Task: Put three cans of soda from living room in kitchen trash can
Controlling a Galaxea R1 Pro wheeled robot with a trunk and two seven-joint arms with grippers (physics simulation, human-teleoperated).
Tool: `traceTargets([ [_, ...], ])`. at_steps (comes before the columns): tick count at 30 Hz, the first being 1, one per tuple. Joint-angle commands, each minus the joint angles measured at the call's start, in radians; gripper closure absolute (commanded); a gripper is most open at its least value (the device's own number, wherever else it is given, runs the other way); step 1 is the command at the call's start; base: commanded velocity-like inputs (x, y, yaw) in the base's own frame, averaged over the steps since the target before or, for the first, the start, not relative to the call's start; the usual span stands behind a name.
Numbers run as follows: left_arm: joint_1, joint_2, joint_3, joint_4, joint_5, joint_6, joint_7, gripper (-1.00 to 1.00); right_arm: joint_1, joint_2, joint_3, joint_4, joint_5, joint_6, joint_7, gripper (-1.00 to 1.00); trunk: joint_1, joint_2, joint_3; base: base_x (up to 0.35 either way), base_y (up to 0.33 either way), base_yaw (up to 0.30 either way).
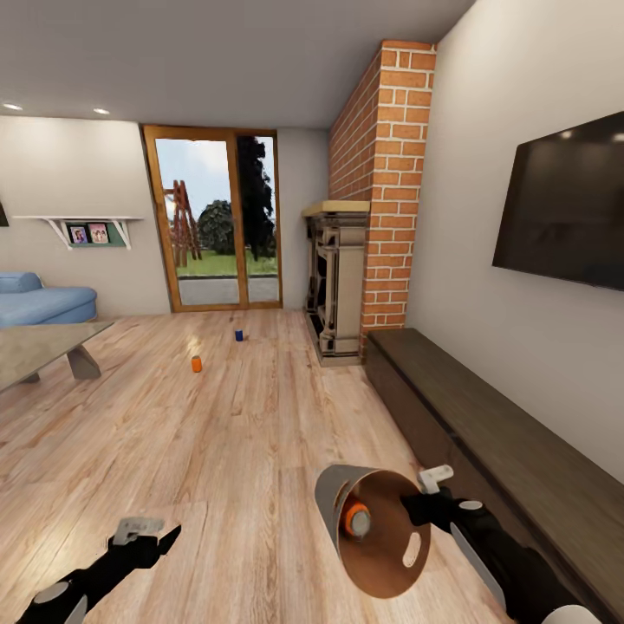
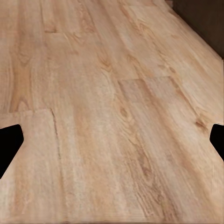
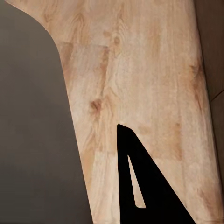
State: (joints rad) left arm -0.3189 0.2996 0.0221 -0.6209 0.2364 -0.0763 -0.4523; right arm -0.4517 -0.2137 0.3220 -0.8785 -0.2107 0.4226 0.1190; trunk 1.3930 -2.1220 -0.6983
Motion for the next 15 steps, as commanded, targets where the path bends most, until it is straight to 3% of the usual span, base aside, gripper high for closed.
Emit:
traceTargets([
  [1, 0.0, -0.003, -0.009, 0.002, 0.0, -0.003, 0.013, -1.0, 0.0, 0.0, 0.0, 0.013, 0.003, -0.011, -0.001, 1.0, 0.0, 0.0, 0.0, 0.0, 0.0, 0.0],
  [6, 0.0, -0.01, -0.031, 0.009, 0.002, -0.013, 0.049, -1.0, 0.001, -0.001, -0.001, 0.088, 0.002, -0.111, -0.005, 1.0, 0.0, 0.0, 0.0, 0.0, 0.0, 0.0],
  [15, 0.0, -0.013, -0.033, 0.012, 0.002, -0.016, 0.062, -1.0, 0.001, 0.0, -0.013, 0.125, 0.002, -0.156, -0.014, 1.0, 0.0, 0.0, 0.0, 0.011, 0.0, 0.0],
])
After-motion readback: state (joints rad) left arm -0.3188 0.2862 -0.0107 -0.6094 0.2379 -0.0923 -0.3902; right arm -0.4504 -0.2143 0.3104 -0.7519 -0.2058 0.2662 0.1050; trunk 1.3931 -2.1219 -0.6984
